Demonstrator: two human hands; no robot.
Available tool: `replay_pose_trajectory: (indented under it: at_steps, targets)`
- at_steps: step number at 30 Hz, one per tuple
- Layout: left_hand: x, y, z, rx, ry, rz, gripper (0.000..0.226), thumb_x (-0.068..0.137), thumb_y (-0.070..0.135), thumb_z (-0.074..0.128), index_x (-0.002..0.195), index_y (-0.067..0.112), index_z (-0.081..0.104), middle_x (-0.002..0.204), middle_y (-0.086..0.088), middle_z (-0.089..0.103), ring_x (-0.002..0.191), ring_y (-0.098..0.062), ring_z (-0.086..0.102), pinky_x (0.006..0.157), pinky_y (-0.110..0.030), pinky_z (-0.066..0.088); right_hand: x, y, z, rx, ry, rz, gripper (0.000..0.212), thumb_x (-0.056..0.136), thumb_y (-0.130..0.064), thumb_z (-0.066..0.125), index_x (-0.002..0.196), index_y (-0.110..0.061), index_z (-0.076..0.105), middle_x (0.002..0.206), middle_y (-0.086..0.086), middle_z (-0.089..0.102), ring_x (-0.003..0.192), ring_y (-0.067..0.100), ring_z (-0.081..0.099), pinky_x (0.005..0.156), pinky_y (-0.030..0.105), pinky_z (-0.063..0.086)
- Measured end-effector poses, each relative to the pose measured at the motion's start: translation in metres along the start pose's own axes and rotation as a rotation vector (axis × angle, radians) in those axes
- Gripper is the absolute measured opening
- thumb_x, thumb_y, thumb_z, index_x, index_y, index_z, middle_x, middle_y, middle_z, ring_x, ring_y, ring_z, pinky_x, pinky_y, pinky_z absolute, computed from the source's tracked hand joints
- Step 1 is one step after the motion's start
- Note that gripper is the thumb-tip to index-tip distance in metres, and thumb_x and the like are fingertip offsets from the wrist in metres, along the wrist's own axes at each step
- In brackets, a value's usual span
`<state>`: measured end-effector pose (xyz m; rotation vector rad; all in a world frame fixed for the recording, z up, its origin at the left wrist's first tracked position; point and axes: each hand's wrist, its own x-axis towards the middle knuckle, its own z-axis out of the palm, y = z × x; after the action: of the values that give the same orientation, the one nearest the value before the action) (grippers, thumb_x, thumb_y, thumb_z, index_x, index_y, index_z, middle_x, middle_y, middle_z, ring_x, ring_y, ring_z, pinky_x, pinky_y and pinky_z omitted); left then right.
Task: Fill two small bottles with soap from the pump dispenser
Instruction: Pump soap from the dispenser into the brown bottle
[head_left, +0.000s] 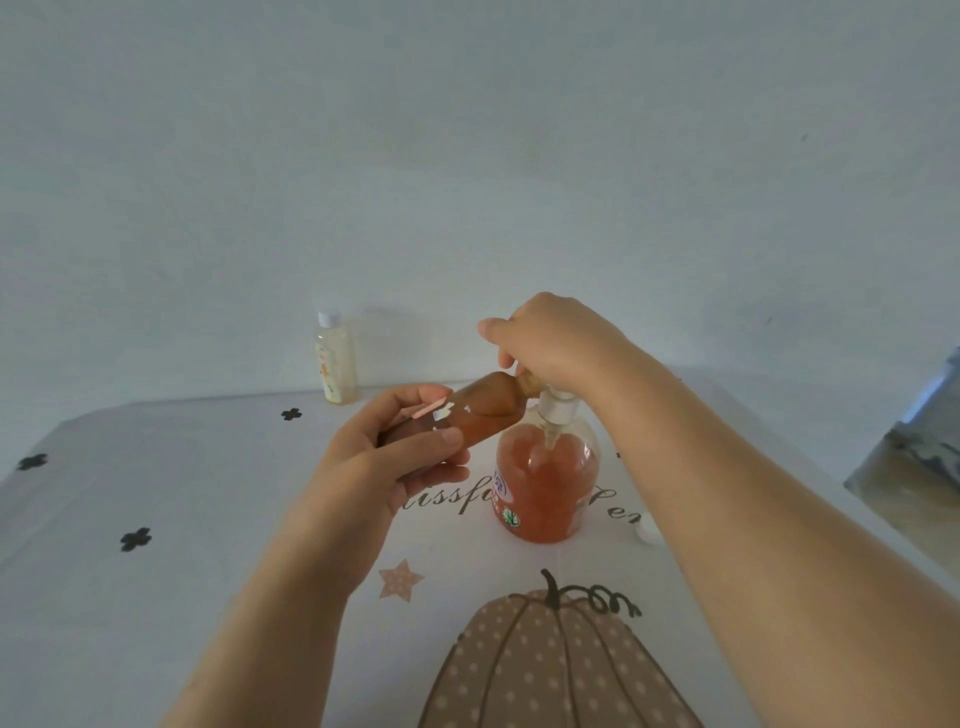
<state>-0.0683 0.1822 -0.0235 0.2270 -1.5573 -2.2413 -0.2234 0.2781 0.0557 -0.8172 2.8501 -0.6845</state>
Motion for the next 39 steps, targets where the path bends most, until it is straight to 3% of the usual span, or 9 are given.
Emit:
replay_pose_trajectory:
  at_steps: [6,13,19,25,31,39]
  targets:
    - [-0.003,0.002,0.003,-0.018,-0.018,0.04,0.037,0.067,0.005,0.071,0.104,0.008,0.065,0.089,-0.012,0.07,0.074,-0.027,0.067,0.069,-0.027,0.057,-0.001,-0.005,-0.01,-0.054,0.038,-0.023,0.04,0.097,-0.047,0.046,0.097,-0.015,0.07,0.089,0.002,0.075,0.086,0.023,0.07,0.077,0.033,0.051]
    - [-0.003,0.003,0.002,-0.015,-0.02,0.039,0.039,0.068,0.005,0.071,0.107,0.007,0.064,0.088,-0.012,0.07,0.075,-0.027,0.067,0.071,-0.029,0.057,-0.002,-0.008,-0.009,-0.021,0.016,0.001,0.04,0.097,-0.045,0.046,0.097,-0.013,0.071,0.085,0.004,0.075,0.083,0.025,0.071,0.087,0.038,0.056]
    - [-0.003,0.0,0.0,0.013,-0.028,0.048,0.044,0.068,0.006,0.072,0.111,0.005,0.063,0.09,-0.01,0.071,0.078,-0.026,0.067,0.071,-0.029,0.057,-0.003,-0.007,-0.008,-0.011,0.014,0.007,0.041,0.097,-0.045,0.045,0.096,-0.014,0.071,0.089,0.004,0.074,0.085,0.025,0.069,0.083,0.036,0.053]
    - [0.0,-0.002,-0.004,0.099,-0.012,0.061,0.041,0.066,0.009,0.077,0.106,0.011,0.067,0.089,-0.009,0.071,0.078,-0.027,0.068,0.08,-0.037,0.057,0.001,-0.003,-0.003,0.02,-0.011,0.033,0.032,0.092,-0.03,0.047,0.096,-0.013,0.073,0.088,0.005,0.077,0.089,0.027,0.072,0.079,0.033,0.052]
    - [0.005,-0.006,-0.009,0.118,-0.001,0.053,0.035,0.065,0.009,0.078,0.099,0.015,0.071,0.086,-0.008,0.071,0.076,-0.027,0.068,0.079,-0.037,0.058,0.004,0.0,0.006,0.009,-0.031,0.038,0.031,0.092,-0.031,0.046,0.093,-0.015,0.073,0.089,0.002,0.075,0.084,0.025,0.07,0.08,0.034,0.051]
    - [0.004,-0.008,-0.008,0.116,0.004,0.05,0.043,0.065,0.008,0.078,0.107,0.008,0.066,0.087,-0.013,0.067,0.076,-0.026,0.067,0.078,-0.035,0.058,0.002,0.001,0.005,0.038,-0.012,0.037,0.034,0.091,-0.036,0.048,0.094,-0.014,0.074,0.092,0.001,0.077,0.088,0.024,0.073,0.085,0.035,0.054]
